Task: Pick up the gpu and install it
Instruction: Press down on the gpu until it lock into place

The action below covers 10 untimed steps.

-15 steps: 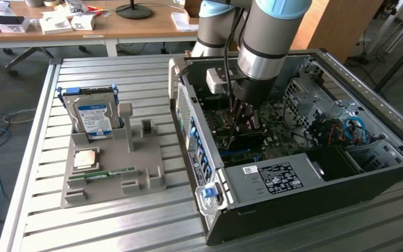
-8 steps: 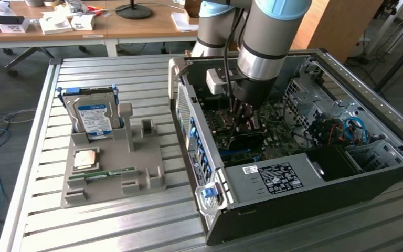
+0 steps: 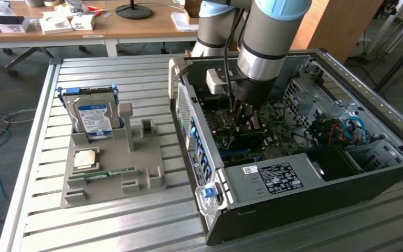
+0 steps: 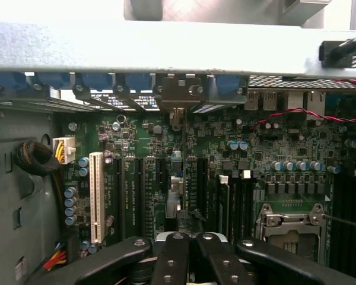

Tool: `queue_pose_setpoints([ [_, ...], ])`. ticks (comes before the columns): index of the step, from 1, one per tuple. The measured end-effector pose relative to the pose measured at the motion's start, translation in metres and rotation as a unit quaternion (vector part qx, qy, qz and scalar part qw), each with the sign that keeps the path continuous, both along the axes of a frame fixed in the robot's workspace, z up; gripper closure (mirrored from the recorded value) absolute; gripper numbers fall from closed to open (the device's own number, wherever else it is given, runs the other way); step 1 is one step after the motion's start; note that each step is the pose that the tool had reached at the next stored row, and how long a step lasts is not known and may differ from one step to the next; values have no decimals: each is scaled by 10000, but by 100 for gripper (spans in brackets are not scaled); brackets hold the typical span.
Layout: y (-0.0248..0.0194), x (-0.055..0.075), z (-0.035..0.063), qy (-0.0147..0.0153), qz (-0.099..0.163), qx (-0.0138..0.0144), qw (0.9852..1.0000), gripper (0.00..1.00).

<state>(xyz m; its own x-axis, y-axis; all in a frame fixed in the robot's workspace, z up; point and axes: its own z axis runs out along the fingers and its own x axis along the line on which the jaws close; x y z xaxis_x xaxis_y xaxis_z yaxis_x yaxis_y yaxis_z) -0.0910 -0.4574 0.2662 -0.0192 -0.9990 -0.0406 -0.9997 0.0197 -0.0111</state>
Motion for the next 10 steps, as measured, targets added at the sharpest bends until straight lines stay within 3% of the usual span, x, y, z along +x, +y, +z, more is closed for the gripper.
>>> queue_pose_setpoints([
  [10, 0, 1, 9, -2, 0, 3, 10000, 89],
])
